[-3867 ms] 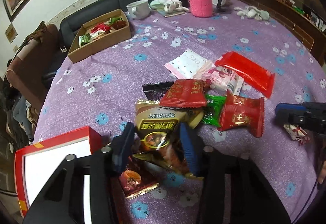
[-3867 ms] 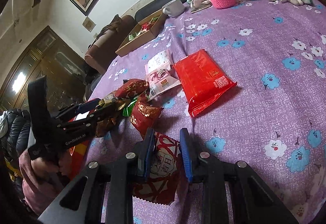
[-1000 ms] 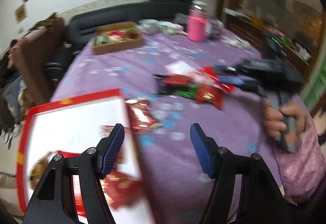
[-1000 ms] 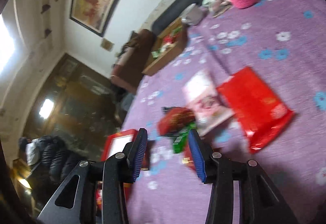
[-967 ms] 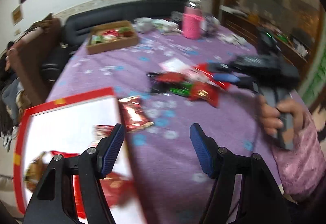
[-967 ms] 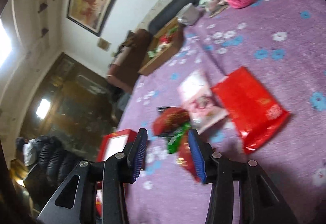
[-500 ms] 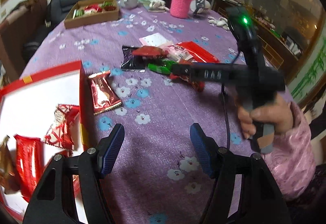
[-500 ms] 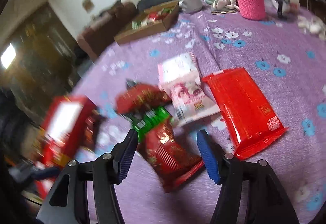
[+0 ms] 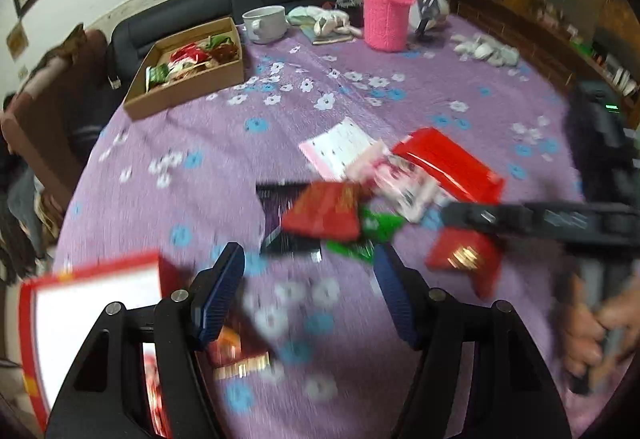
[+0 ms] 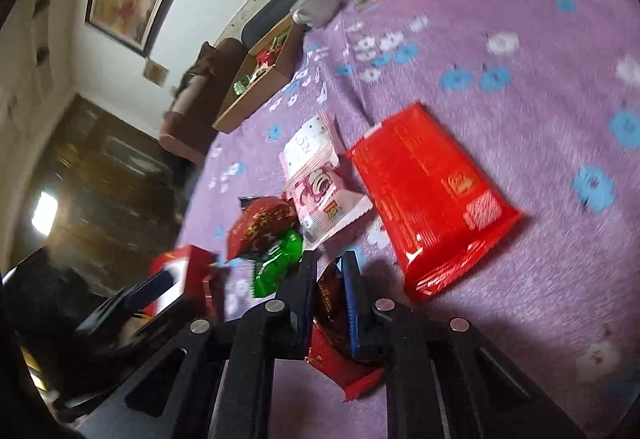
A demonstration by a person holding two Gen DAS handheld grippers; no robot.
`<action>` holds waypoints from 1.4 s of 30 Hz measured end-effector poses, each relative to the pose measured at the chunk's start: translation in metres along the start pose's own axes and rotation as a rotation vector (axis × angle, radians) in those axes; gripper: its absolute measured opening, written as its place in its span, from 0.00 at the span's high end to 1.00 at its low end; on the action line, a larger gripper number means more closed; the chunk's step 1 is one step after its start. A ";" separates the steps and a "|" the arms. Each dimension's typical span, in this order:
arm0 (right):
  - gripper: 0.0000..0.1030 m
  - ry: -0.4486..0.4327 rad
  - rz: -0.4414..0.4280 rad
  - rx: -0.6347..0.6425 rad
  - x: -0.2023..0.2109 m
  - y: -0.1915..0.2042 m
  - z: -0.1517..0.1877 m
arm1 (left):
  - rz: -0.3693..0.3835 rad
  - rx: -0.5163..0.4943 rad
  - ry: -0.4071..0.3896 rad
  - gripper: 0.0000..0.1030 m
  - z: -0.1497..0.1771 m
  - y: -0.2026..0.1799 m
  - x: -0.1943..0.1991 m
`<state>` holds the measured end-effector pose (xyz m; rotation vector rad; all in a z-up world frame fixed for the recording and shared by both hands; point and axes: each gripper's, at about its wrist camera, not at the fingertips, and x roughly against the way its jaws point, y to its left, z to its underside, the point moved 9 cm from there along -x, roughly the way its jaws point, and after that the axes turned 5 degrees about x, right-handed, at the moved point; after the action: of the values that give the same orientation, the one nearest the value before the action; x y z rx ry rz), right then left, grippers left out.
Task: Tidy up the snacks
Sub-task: 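Grasp a red gold-lettered packet with the right tool while the left tool grasps another red packet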
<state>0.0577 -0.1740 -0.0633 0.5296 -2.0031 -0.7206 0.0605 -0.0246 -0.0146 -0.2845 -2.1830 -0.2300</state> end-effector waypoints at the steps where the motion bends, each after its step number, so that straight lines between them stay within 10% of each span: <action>1: 0.88 0.010 -0.023 -0.030 -0.001 -0.003 0.001 | -0.002 -0.005 0.013 0.36 -0.003 -0.002 -0.007; 14: 0.82 0.086 -0.041 -0.086 -0.006 -0.007 0.012 | 0.016 -0.080 0.078 0.53 -0.014 -0.025 -0.052; 18: 0.57 0.102 -0.037 -0.045 0.001 -0.002 0.010 | 0.031 -0.055 0.060 0.54 -0.012 -0.023 -0.046; 27: 0.39 0.097 0.215 0.400 0.001 0.027 0.029 | 0.039 -0.014 0.005 0.53 0.019 0.000 0.001; 32: 0.62 0.071 0.418 0.642 -0.008 0.036 0.044 | 0.056 0.024 -0.043 0.54 0.037 0.012 0.034; 42: 0.66 0.035 0.092 0.381 -0.003 0.054 0.034 | 0.069 0.128 -0.156 0.53 0.064 0.051 0.097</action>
<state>0.0254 -0.1226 -0.0425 0.6596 -2.1268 -0.2691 -0.0295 0.0528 0.0304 -0.3138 -2.3254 -0.0303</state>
